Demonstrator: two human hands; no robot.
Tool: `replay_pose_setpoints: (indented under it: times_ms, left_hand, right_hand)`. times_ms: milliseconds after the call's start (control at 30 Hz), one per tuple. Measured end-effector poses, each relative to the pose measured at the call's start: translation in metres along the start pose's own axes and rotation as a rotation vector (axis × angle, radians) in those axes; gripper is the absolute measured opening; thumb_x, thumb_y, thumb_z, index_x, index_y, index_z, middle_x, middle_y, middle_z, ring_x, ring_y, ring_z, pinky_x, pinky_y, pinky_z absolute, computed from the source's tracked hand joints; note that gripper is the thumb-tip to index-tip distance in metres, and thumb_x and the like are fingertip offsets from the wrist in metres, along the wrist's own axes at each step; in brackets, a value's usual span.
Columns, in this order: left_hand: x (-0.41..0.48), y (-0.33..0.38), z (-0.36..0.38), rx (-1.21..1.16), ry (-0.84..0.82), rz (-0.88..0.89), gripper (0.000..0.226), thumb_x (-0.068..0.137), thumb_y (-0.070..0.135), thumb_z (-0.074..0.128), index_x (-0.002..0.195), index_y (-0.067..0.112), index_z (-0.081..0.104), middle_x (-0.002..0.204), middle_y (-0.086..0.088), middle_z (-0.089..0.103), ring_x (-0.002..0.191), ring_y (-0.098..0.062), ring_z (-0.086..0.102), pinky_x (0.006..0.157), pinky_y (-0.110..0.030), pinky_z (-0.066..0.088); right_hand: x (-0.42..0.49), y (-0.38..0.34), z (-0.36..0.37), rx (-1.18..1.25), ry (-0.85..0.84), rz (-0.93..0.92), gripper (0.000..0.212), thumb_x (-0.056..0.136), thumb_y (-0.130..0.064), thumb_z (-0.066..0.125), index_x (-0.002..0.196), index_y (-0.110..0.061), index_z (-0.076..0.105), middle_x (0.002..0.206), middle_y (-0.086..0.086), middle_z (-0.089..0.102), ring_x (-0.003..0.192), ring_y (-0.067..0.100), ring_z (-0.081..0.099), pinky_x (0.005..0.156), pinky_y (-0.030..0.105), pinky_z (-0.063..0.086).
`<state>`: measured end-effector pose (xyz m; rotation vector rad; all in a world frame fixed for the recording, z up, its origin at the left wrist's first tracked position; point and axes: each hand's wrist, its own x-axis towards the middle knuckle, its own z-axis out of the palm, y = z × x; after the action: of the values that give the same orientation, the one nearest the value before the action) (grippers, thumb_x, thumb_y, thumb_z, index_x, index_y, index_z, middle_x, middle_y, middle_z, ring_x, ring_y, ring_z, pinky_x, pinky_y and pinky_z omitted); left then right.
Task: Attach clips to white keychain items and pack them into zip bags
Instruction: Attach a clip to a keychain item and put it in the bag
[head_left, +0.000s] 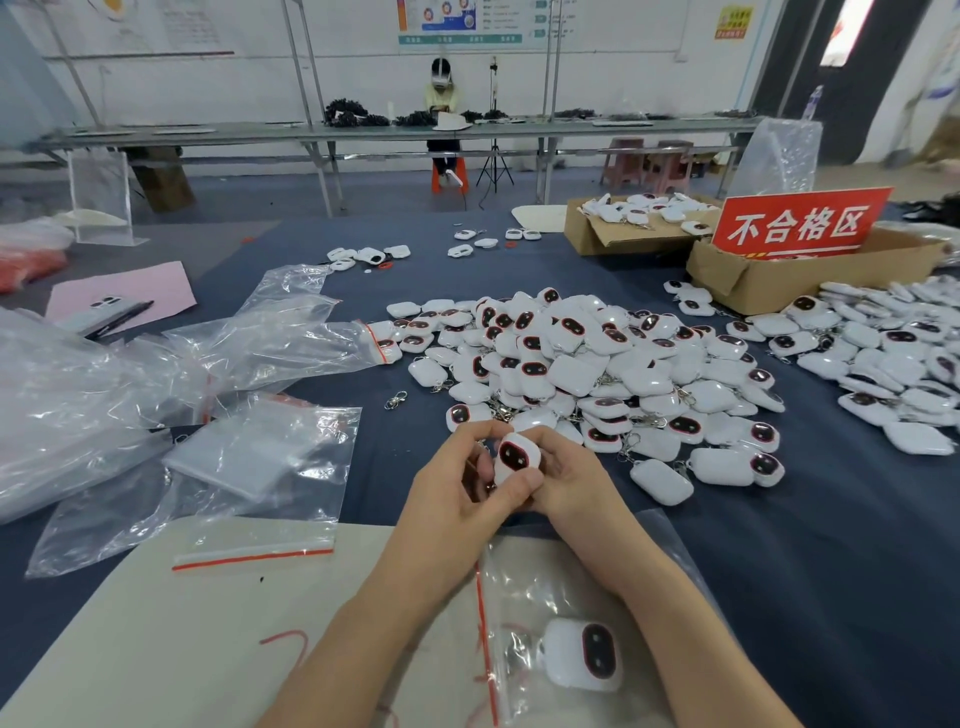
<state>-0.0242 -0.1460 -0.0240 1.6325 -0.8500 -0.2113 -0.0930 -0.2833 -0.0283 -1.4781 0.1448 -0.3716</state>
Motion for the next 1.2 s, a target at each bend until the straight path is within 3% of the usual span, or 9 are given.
replay_pose_setpoints:
  times_ms: [167,267,367,533,667,767,933,1100,1200]
  left_hand:
    - [0.000,0.000,0.000,0.005,-0.006,0.000,0.030,0.088,0.038,0.077,0.113,0.045,0.061,0.077,0.011,0.051,0.070,-0.006,0.051,0.070,-0.029,0.052]
    - [-0.002,0.002,0.000,-0.018,-0.010,0.003,0.031,0.087,0.043,0.072,0.114,0.046,0.057,0.084,0.008,0.060,0.074,-0.010,0.058,0.068,-0.021,0.052]
    - [-0.003,0.004,0.001,-0.057,-0.010,-0.027,0.035,0.086,0.042,0.065,0.118,0.047,0.053,0.100,0.010,0.068,0.080,-0.029,0.062,0.069,-0.036,0.055]
    - [-0.002,0.002,0.001,-0.059,-0.008,-0.041,0.038,0.093,0.030,0.058,0.125,0.048,0.051,0.110,0.013,0.068,0.085,-0.035,0.058,0.071,-0.038,0.053]
    - [0.001,0.002,-0.003,-0.115,0.007,-0.052,0.043,0.100,0.009,0.054,0.122,0.047,0.056,0.113,0.013,0.071,0.088,-0.012,0.066,0.077,-0.026,0.056]
    - [0.001,0.002,-0.004,-0.129,0.011,-0.069,0.045,0.102,0.000,0.050,0.121,0.041,0.058,0.111,0.012,0.072,0.095,-0.005,0.068,0.085,-0.022,0.054]
    - [0.002,0.004,-0.003,-0.168,0.023,-0.085,0.041,0.101,-0.007,0.047,0.123,0.027,0.057,0.104,0.008,0.075,0.090,-0.005,0.069,0.083,-0.017,0.052]
    - [0.007,0.005,-0.009,-0.339,0.054,-0.137,0.030,0.104,0.002,0.050,0.127,0.018,0.059,0.093,-0.010,0.078,0.082,-0.020,0.075,0.074,-0.023,0.057]
    - [0.009,0.007,-0.012,-0.405,0.050,-0.162,0.026,0.106,0.011,0.045,0.124,0.015,0.063,0.087,-0.013,0.077,0.076,-0.022,0.073,0.069,-0.024,0.058]
  right_hand:
    - [-0.001,-0.001,0.000,-0.014,0.002,0.002,0.018,0.087,-0.011,0.062,0.094,-0.025,0.071,0.093,0.002,0.076,0.087,0.013,0.071,0.075,0.025,0.055]
    - [0.000,-0.002,0.000,0.000,0.038,0.000,0.024,0.089,-0.010,0.057,0.097,-0.027,0.072,0.096,0.005,0.077,0.092,0.019,0.073,0.079,0.029,0.057]
    - [0.003,-0.001,-0.002,0.066,0.155,0.019,0.022,0.093,-0.015,0.059,0.094,-0.031,0.074,0.099,0.007,0.077,0.099,0.027,0.072,0.095,0.044,0.055]
    - [0.007,-0.003,-0.006,0.193,0.247,0.018,0.030,0.095,-0.006,0.063,0.090,-0.032,0.077,0.095,0.007,0.075,0.090,0.024,0.063,0.091,0.041,0.052]
    - [0.005,-0.008,-0.005,0.224,0.210,-0.007,0.012,0.081,-0.025,0.074,0.090,-0.031,0.077,0.091,0.006,0.073,0.083,0.015,0.065,0.077,0.027,0.052]
    - [0.003,-0.008,-0.005,0.215,0.208,-0.022,0.015,0.076,-0.027,0.073,0.091,-0.028,0.076,0.089,0.006,0.072,0.084,0.014,0.067,0.076,0.026,0.053]
    - [0.004,-0.007,-0.005,0.189,0.228,-0.037,0.017,0.092,-0.008,0.067,0.096,-0.023,0.074,0.092,0.008,0.075,0.086,0.017,0.067,0.075,0.025,0.053]
    - [0.003,-0.008,-0.005,0.139,0.170,-0.053,0.023,0.096,-0.013,0.065,0.101,-0.032,0.077,0.104,0.002,0.077,0.085,0.010,0.067,0.074,0.021,0.054]
    - [0.002,-0.006,-0.004,0.042,0.138,-0.069,0.020,0.090,-0.025,0.071,0.107,-0.034,0.075,0.111,-0.001,0.075,0.103,0.013,0.069,0.083,0.025,0.056]
